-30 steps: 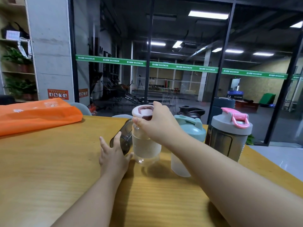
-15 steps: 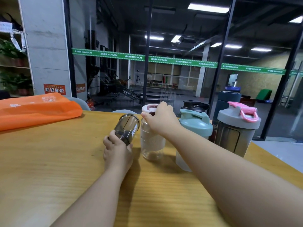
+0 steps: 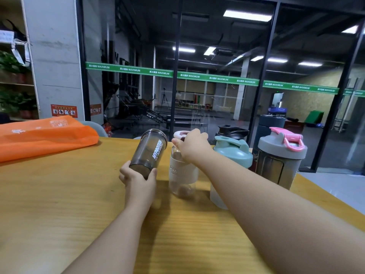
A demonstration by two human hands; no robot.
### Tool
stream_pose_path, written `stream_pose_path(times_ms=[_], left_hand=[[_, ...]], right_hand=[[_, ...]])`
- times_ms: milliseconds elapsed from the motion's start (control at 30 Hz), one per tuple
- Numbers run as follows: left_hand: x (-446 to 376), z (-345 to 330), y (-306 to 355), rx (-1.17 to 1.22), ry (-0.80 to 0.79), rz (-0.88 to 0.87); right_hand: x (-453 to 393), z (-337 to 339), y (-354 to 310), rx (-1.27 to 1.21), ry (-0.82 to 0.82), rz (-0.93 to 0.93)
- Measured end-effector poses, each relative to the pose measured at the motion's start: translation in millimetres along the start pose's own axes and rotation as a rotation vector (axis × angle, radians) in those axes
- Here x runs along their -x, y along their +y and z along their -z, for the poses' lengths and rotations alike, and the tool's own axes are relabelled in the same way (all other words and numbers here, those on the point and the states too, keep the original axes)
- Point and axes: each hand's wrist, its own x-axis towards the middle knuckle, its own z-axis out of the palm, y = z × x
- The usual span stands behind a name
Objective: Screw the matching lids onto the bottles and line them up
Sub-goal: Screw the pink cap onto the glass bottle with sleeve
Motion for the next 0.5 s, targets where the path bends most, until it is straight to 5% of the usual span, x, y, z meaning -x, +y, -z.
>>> stream_pose_path(times_ms=[133,500], left_hand=[[4.0,5.6,5.1,0.095,0.020,0.026],[7.0,15.3,-0.4,0.275,0.015,0.093]], right_hand=[[8.7,2.9,-4.6,-0.019,0.003,-0.062],[63.5,9.0,9.4,-0.029,0.017,0.284]])
